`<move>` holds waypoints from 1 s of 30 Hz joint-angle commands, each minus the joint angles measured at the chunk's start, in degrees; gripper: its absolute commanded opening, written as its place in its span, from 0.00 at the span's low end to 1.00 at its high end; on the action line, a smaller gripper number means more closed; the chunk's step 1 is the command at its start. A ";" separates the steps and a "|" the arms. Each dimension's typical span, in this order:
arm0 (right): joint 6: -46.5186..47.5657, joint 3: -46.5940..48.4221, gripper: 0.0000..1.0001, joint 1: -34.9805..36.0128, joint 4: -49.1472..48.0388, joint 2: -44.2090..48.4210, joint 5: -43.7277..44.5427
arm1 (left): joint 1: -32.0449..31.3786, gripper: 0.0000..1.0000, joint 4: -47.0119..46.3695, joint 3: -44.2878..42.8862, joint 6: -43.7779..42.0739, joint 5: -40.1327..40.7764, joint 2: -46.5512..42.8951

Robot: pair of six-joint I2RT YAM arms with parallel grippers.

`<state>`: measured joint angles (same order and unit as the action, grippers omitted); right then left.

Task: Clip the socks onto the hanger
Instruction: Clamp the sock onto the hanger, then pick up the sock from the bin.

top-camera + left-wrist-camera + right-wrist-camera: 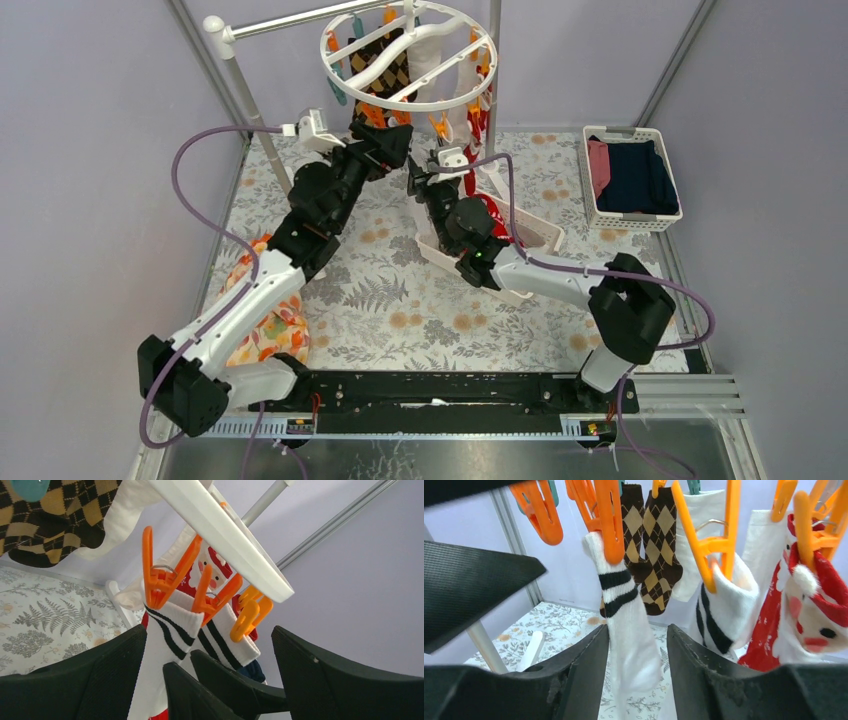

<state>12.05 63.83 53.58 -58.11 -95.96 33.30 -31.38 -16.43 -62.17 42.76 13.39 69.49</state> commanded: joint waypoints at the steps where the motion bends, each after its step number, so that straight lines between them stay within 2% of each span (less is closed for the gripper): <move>1: -0.83 -3.20 0.56 0.56 -4.46 6.48 -1.91 | 0.40 0.99 0.08 2.90 -1.87 1.44 -4.08; 5: -1.02 -7.76 0.70 0.51 -4.54 10.57 -5.58 | 0.39 0.99 1.64 4.81 -3.69 0.33 -7.62; 9: -0.73 -12.24 0.84 0.56 -2.71 15.64 -13.21 | 0.44 0.99 0.98 9.06 -8.74 -4.10 -13.71; 14: -0.56 -15.26 0.99 0.58 8.56 22.87 -22.43 | 0.52 0.99 1.29 14.68 -17.07 -13.79 -20.42; 17: -0.71 -17.05 1.00 0.57 18.71 27.79 -26.17 | 0.53 0.99 2.66 18.38 -20.74 -19.36 -24.27; 22: -0.40 -22.37 1.00 0.47 29.68 38.79 -26.38 | 0.61 0.99 7.81 26.98 -22.18 -22.95 -31.52; 27: -2.88 -26.96 1.00 0.44 37.17 48.77 -22.29 | 0.61 0.99 0.31 41.43 -14.35 -24.86 -40.77; 30: -5.44 -27.92 1.00 0.42 40.18 52.27 -17.39 | 0.61 0.99 -2.19 44.93 -10.42 -24.63 -43.59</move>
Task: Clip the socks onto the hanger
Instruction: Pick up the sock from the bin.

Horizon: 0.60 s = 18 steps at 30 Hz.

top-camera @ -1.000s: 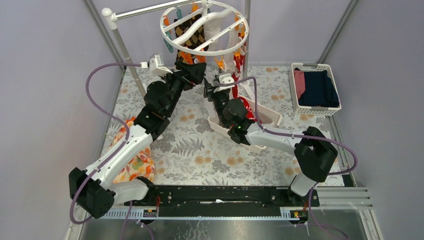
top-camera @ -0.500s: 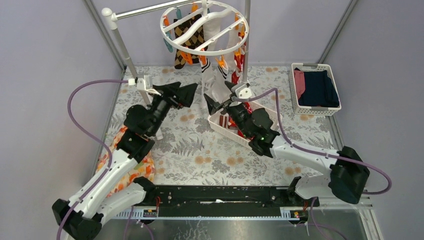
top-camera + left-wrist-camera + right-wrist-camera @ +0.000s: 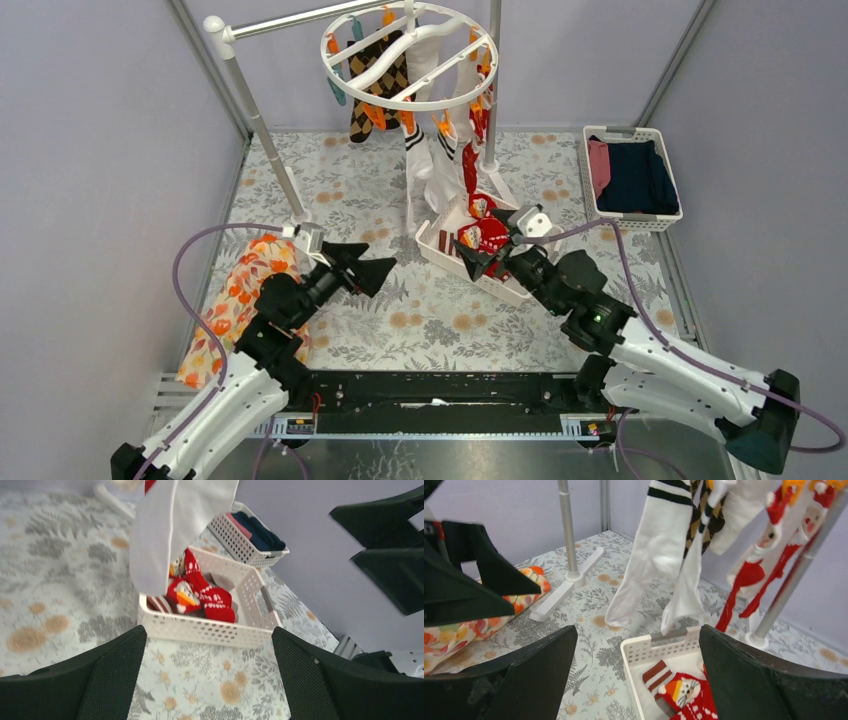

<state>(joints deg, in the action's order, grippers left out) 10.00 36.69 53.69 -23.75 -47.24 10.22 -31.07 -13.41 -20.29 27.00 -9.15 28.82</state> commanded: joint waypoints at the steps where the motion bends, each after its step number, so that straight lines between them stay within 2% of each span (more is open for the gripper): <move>1: -4.17 -1.03 1.00 0.27 6.55 4.28 7.37 | 0.31 0.99 -4.67 2.94 5.97 -1.85 -3.05; 5: -8.58 -1.55 1.00 -0.08 9.76 3.88 12.61 | 0.31 0.99 -1.40 -1.13 7.81 -3.86 -1.48; 8: -14.51 -1.36 1.00 -2.55 12.30 2.67 14.65 | 0.31 0.99 3.86 -6.46 5.47 -6.44 2.24; 14: -22.97 -2.23 1.00 -15.22 14.34 1.33 4.20 | 0.31 0.99 27.56 -21.17 -7.87 -2.07 11.86; 16: -23.47 -2.40 1.00 -16.45 14.29 0.18 4.21 | 0.31 0.99 32.06 -23.31 -11.04 0.28 14.00; 18: -24.27 -2.13 1.00 -17.03 14.26 -1.55 3.82 | 0.31 0.99 32.38 -22.04 -12.21 1.10 14.43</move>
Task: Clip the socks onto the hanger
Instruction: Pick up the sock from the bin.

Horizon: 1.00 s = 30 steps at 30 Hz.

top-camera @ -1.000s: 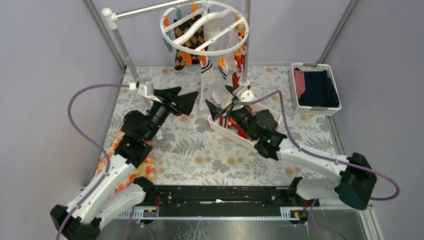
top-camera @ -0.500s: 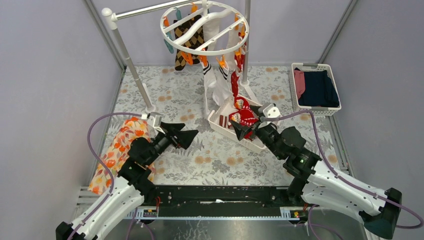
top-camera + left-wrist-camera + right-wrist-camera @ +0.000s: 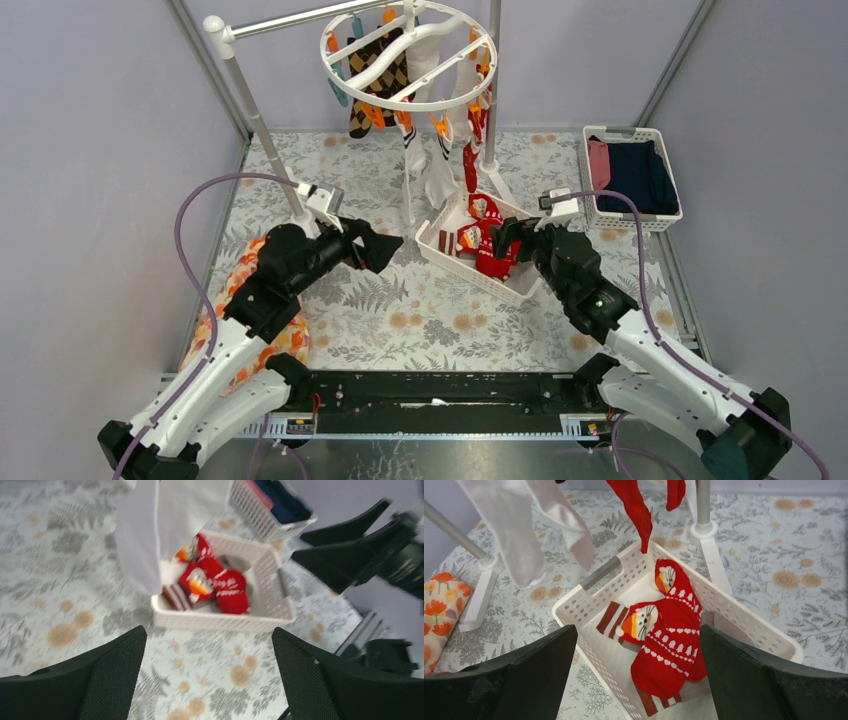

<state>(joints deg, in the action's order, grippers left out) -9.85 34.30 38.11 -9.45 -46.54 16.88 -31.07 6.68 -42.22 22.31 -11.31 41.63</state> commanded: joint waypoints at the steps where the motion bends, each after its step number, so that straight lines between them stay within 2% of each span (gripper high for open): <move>1: -5.14 0.61 1.00 -1.84 0.13 -3.40 -3.07 | 0.40 0.99 11.16 1.27 -7.26 3.24 1.00; 8: -8.44 3.62 1.00 -6.01 -0.12 -10.84 -7.87 | 0.42 0.99 9.72 3.94 -6.18 4.15 -3.78; 18: -10.26 6.84 0.99 -10.82 -2.17 -21.05 -12.44 | 0.92 0.99 9.76 4.01 -5.96 5.16 -6.13; 20: -10.37 6.92 0.95 -11.30 -3.11 -22.36 -13.55 | 1.01 0.99 9.76 4.10 -5.89 5.39 -6.43; 24: -10.37 7.21 0.80 -12.75 -4.38 -24.16 -14.91 | 1.25 0.99 9.76 4.12 -5.83 5.71 -7.01; 30: -9.23 9.18 0.63 -13.77 -4.44 -29.79 -15.12 | 1.60 0.99 9.59 4.32 -5.61 6.13 -7.67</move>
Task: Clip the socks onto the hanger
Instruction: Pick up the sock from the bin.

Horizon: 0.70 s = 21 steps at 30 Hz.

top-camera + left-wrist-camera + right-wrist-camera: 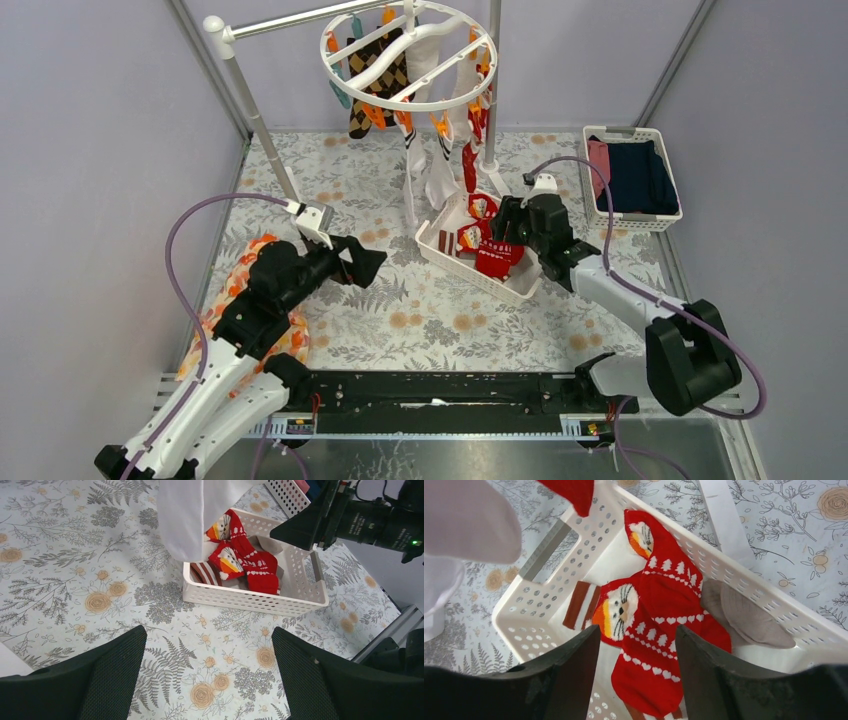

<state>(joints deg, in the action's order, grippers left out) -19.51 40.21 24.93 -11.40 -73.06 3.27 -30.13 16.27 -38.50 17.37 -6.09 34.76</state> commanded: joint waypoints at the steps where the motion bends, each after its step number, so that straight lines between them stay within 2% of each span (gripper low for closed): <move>1: 0.76 3.75 0.60 -0.65 -2.49 -4.45 -1.48 | 0.73 0.99 -0.03 0.56 -0.67 0.95 -0.82; 5: 2.62 8.27 0.53 -0.59 -1.10 -10.44 0.01 | 1.15 0.99 -0.14 0.59 -0.49 0.43 -0.54; 8: 3.30 12.13 0.51 -0.64 1.39 -15.27 -0.28 | 1.54 0.99 -0.19 0.53 -0.44 0.29 -0.37; 15: 3.15 13.79 0.58 -0.52 0.66 -20.26 0.99 | 2.14 0.99 -0.27 0.74 -0.25 -0.16 -0.23; 21: 3.16 17.03 0.56 -0.52 1.47 -25.19 0.57 | 2.83 0.99 -0.37 0.59 -0.05 -1.11 0.65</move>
<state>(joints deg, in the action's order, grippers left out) -16.97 53.32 24.53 -10.44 -95.72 3.79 -28.05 16.25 -38.48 17.39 -6.26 35.07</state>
